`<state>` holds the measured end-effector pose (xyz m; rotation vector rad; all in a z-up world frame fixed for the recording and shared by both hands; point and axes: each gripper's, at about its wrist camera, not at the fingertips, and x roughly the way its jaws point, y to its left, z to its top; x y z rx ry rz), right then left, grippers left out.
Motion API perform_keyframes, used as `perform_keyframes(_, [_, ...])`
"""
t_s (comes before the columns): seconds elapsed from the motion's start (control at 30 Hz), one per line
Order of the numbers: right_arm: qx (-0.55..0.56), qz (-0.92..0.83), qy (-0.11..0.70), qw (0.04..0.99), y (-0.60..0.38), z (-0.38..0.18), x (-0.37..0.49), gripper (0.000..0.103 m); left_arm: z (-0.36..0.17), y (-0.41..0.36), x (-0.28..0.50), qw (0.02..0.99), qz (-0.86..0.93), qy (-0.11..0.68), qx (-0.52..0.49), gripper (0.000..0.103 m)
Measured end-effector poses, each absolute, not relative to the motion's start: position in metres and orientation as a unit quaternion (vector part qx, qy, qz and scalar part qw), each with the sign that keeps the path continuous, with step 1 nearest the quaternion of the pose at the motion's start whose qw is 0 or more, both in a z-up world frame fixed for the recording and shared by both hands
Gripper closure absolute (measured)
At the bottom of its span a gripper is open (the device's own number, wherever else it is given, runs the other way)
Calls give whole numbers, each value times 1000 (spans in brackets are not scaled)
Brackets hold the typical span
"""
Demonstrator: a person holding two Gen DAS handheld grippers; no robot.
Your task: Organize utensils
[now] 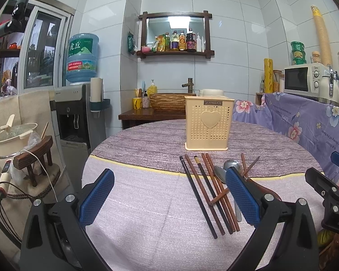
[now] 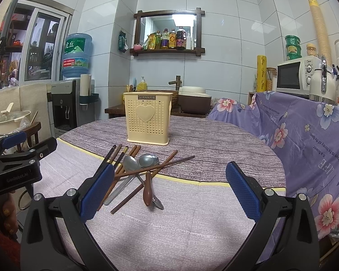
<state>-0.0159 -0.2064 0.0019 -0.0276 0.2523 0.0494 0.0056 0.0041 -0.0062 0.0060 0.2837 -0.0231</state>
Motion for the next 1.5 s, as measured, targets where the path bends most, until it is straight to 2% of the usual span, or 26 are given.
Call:
perform_keyframes(0.17, [0,12,161,987,-218,-1,1,6,-11,12,25,980,-24,197,-16,5])
perform_keyframes(0.43, [48,41,263,963,-245,-3,58,6,-11,23,68,961,-54,272,-15,5])
perform_keyframes(0.6, [82,65,331,938,-256,-4,109,17,-10,29,116,935,-82,344,-33,6])
perform_keyframes(0.73, [131,63,377,915,-267,-8,154,31,-10,28,148,922,-69,380,-27,14])
perform_keyframes(0.87, [163,63,412,895,-265,-13,183,43,-13,23,170,909,-72,410,-28,37])
perform_keyframes(0.93, [168,64,420,889,-262,-15,192,46,-16,17,179,901,-80,425,-29,43])
perform_keyframes(1.07, [171,61,423,888,-259,-15,208,51,-27,3,199,885,-85,458,-17,62])
perform_keyframes(1.13, [173,56,421,889,-260,-16,210,51,-32,2,207,878,-84,470,-23,67])
perform_keyframes(1.3, [173,56,423,888,-263,-18,215,52,-35,-2,218,873,-85,479,-31,69])
perform_keyframes(1.37, [174,56,423,887,-265,-19,215,52,-38,-5,223,870,-82,486,-26,74])
perform_keyframes(1.5, [166,57,420,890,-264,-17,215,52,-38,-8,227,871,-76,486,-13,77])
